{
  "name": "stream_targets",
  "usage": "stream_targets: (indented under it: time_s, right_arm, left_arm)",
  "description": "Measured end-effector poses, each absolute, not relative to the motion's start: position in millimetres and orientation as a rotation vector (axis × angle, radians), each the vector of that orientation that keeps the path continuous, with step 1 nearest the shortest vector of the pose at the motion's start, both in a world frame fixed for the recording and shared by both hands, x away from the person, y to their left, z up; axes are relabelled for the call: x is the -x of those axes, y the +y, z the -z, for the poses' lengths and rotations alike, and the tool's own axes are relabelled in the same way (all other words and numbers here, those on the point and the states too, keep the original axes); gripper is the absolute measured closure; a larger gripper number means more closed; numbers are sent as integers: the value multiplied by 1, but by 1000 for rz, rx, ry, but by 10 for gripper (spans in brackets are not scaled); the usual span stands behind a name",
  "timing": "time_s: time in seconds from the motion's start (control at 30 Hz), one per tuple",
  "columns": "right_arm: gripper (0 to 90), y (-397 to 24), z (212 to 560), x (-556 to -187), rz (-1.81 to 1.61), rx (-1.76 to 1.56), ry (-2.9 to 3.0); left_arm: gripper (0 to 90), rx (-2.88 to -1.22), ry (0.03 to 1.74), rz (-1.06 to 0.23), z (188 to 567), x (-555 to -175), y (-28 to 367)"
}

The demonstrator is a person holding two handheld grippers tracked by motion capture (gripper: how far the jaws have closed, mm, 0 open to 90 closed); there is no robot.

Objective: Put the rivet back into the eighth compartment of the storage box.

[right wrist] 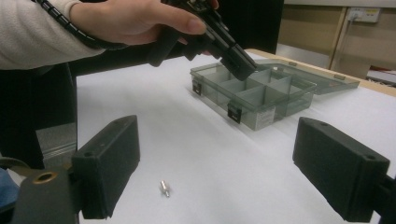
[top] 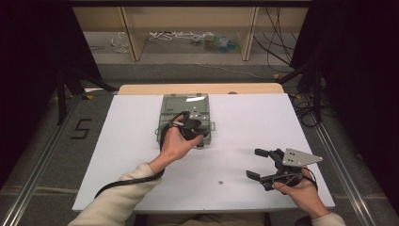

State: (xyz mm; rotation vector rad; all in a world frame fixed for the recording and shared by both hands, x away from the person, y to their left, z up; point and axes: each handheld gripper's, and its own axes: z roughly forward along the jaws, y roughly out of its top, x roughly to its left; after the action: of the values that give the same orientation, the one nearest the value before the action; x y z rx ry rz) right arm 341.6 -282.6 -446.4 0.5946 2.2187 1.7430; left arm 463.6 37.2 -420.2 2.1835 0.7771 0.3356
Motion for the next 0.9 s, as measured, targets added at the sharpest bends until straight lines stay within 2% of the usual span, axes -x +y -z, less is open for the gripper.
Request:
stream_targets:
  time_s: [0.3, 0.4, 0.67, 0.8, 0.9]
  right_arm:
    - [158, -284, 446, -341, -1715, -601, 2227]
    - [158, -282, 446, -341, -1741, -592, 2217]
    - [158, -282, 447, -341, -1742, -588, 2222]
    - [158, -282, 446, -341, -1740, -588, 2224]
    - [158, -282, 447, -341, -1742, -587, 2226]
  left_arm:
    - [817, -2191, 799, -368, 424, -478, 35]
    - [786, -2188, 796, -387, 426, -478, 37]
    - [501, -2176, 721, -395, 422, -469, 37]
    - [262, -2207, 649, -348, 422, -458, 32]
    - [135, -2254, 580, -315, 424, -447, 28]
